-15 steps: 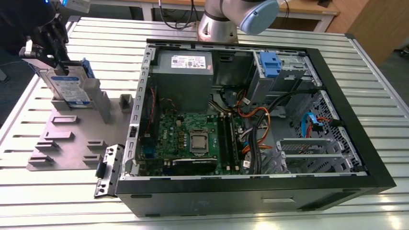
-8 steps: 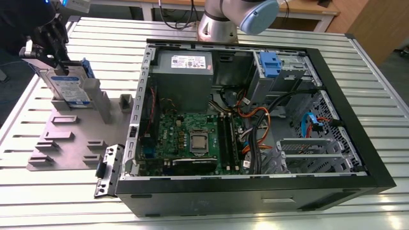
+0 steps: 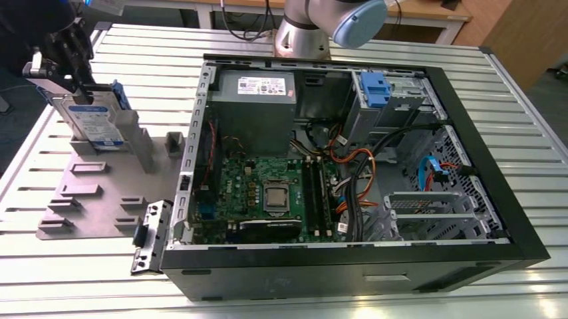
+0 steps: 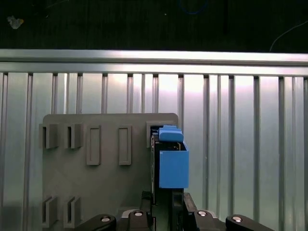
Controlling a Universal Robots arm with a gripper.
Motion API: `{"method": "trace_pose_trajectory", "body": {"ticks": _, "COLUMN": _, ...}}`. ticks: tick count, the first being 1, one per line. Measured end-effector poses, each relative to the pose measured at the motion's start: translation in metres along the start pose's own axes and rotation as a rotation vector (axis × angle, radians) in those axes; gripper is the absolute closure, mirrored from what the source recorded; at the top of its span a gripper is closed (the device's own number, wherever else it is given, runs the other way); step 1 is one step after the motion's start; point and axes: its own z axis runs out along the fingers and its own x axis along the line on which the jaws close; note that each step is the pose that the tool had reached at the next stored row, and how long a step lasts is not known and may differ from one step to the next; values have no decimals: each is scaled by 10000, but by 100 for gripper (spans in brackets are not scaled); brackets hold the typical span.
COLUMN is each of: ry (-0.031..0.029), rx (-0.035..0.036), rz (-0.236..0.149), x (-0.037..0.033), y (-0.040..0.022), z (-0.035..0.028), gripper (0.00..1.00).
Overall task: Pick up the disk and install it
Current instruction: 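Pick up the disk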
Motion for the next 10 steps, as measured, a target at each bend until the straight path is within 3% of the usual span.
{"method": "trace_pose_trajectory", "body": {"ticks": 2, "ry": 130, "rx": -1, "rz": 2, "x": 0, "y": 0, "z": -5, "gripper": 65}}
{"method": "trace_pose_trajectory", "body": {"ticks": 5, "ry": 130, "rx": -1, "rz": 1, "x": 1, "y": 1, "z": -5, "gripper": 65}}
{"method": "trace_pose_trajectory", "body": {"ticks": 8, "ry": -17, "rx": 3, "rz": 1, "x": 1, "y": 1, "z": -4, "gripper": 65}}
{"method": "trace_pose_trajectory", "body": {"ticks": 10, "ry": -212, "rx": 4, "rz": -3, "x": 3, "y": 0, "z": -4, "gripper": 65}}
